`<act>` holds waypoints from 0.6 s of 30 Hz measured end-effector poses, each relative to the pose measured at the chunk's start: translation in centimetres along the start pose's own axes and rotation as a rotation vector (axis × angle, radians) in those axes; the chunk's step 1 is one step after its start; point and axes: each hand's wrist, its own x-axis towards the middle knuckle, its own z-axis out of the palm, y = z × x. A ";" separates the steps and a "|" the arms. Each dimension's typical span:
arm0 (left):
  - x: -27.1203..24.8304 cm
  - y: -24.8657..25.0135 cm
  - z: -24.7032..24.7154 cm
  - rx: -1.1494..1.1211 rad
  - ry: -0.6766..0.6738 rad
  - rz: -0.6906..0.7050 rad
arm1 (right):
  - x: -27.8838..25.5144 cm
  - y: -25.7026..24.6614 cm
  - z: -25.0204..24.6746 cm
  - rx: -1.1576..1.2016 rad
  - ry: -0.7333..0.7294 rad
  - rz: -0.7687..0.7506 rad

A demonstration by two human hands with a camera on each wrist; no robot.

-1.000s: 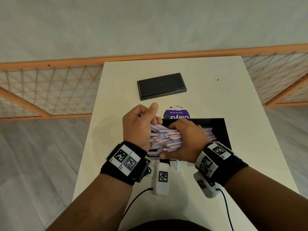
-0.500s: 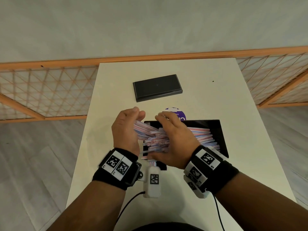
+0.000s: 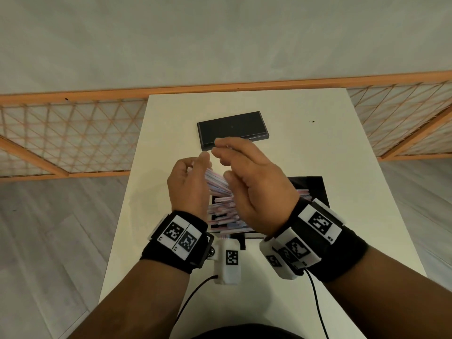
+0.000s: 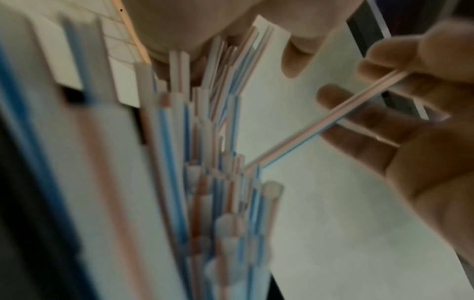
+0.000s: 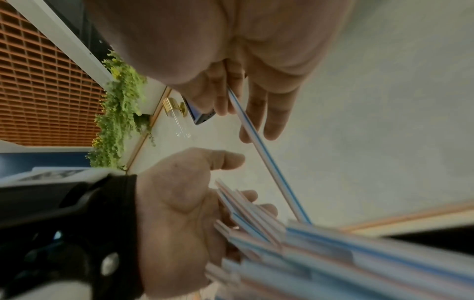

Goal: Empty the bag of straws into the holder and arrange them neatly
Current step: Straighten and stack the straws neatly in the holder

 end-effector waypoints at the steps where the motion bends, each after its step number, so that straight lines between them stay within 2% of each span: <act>1: 0.1 0.0 0.1 0.005 0.014 0.007 | 0.2 -0.2 -0.1 0.000 0.045 -0.030; 5: 0.1 0.2 0.3 -0.010 0.002 -0.002 | 1.1 -1.3 -1.6 0.029 0.181 -0.096; 9: 0.2 -0.4 -0.2 -0.051 0.019 -0.025 | 1.5 -3.1 -4.5 0.062 0.249 -0.111; 13: 0.2 -0.7 -1.0 -0.042 0.045 -0.072 | 0.8 -3.7 -6.5 0.107 0.196 -0.044; 18: -0.2 -1.0 -1.6 -0.160 0.016 -0.263 | -1.5 0.3 -4.8 -0.075 0.037 0.026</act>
